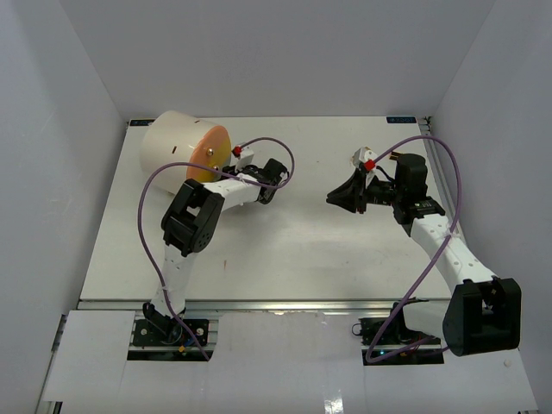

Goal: Organize the makeup

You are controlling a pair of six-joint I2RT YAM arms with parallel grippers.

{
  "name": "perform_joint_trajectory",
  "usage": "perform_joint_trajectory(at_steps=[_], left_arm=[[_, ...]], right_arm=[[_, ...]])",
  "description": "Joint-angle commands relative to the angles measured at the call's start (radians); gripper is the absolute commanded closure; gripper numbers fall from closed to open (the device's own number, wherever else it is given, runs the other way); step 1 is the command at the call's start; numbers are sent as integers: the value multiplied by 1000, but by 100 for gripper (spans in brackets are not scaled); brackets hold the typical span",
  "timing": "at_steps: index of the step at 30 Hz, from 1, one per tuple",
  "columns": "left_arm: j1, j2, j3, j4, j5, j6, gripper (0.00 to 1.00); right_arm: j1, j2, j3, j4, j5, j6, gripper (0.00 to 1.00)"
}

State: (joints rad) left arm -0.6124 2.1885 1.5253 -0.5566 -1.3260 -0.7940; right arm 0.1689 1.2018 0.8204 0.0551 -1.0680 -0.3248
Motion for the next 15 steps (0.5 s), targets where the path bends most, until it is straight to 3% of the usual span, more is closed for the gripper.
perform_joint_trajectory(at_steps=[1, 5, 11, 15], left_arm=[[10, 15, 19, -10, 1, -10, 44], [10, 12, 19, -13, 5, -10, 52], [7, -25, -4, -14, 43, -22, 82], [-16, -56, -28, -16, 64, -41, 85]], right_arm=[[-11, 4, 13, 17, -6, -8, 75], [-12, 5, 13, 17, -7, -8, 75], [-14, 6, 14, 17, -6, -7, 75], [-14, 7, 14, 17, -7, -7, 75]])
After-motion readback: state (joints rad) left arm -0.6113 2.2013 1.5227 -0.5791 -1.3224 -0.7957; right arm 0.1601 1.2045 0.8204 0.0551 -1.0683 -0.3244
